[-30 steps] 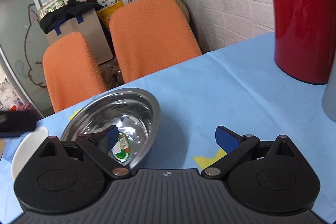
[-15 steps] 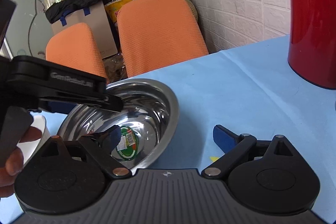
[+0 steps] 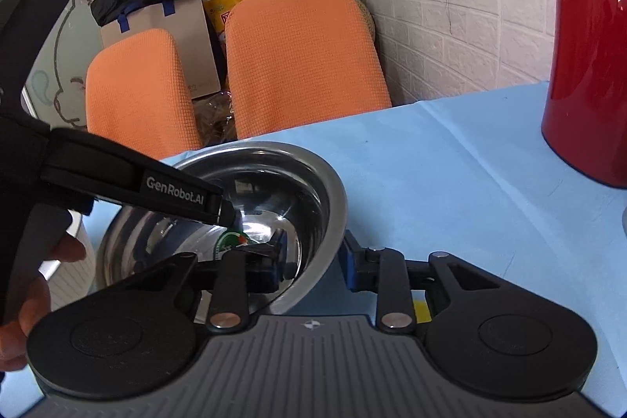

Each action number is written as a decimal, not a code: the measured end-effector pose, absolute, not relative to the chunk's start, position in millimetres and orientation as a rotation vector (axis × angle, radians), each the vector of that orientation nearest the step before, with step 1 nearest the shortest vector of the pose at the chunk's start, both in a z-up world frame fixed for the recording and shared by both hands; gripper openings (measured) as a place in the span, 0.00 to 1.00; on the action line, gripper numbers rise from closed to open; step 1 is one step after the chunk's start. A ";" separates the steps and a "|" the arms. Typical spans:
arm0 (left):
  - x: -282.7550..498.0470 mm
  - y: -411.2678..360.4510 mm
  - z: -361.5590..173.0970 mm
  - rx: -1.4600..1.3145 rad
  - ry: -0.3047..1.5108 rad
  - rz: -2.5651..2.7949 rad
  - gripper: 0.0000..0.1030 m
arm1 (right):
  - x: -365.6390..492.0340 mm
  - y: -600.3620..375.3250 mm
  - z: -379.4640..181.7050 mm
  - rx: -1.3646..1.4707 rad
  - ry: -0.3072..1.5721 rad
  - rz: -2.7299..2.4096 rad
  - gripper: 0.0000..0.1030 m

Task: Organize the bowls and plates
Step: 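Close the right gripper on the steel bowl rim while the left gripper closes too, then carry the steel bowl beside the plate stack with both grippers and open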

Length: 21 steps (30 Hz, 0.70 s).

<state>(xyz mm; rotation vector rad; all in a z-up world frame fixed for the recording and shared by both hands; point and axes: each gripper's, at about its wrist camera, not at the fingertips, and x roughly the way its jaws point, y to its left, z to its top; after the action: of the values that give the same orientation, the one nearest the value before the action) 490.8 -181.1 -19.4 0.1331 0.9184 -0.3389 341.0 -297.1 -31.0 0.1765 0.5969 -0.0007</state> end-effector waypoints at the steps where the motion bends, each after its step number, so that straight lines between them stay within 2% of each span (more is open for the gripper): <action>1: 491.0 -181.2 -19.3 0.133 0.918 -0.338 0.47 | 341.5 -299.8 -31.5 0.201 0.597 0.002 0.50; 3: 491.2 -181.5 -19.2 0.136 0.918 -0.338 0.47 | 342.1 -300.6 -31.4 0.200 0.599 0.015 0.52; 5: 491.8 -182.2 -19.2 0.134 0.920 -0.334 0.48 | 341.3 -296.8 -31.0 0.195 0.599 0.015 0.60; 7: 490.8 -183.7 -19.3 0.145 0.916 -0.329 0.50 | 341.3 -291.5 -30.7 0.166 0.603 0.014 0.63; 10: 489.6 -184.1 -19.6 0.156 0.910 -0.326 0.52 | 340.2 -291.4 -30.4 0.201 0.611 0.043 0.73; 12: 489.1 -183.8 -19.8 0.156 0.907 -0.327 0.52 | 340.4 -290.0 -30.5 0.191 0.612 0.047 0.73; 13: 488.5 -183.7 -19.9 0.158 0.904 -0.327 0.52 | 340.2 -289.5 -30.7 0.188 0.612 0.041 0.70; 14: 487.3 -184.1 -20.0 0.159 0.900 -0.329 0.49 | 340.1 -288.5 -30.6 0.175 0.615 0.034 0.56; 15: 486.4 -184.1 -19.8 0.155 0.897 -0.330 0.48 | 340.1 -287.7 -30.8 0.165 0.619 0.034 0.49; 17: 485.0 -184.5 -18.9 0.147 0.892 -0.318 0.45 | 339.1 -288.0 -30.5 0.165 0.618 0.030 0.45; 19: 481.0 -186.6 -14.5 0.154 0.871 -0.313 0.40 | 338.7 -289.5 -29.3 0.184 0.622 0.035 0.45; 21: 475.8 -189.8 -8.1 0.184 0.845 -0.308 0.40 | 339.3 -289.3 -25.5 0.194 0.610 0.034 0.45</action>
<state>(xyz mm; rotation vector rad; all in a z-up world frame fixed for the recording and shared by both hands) 475.8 -189.8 -8.1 0.1840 0.8447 -0.3079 339.3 -289.3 -25.5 0.1940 0.6096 0.0345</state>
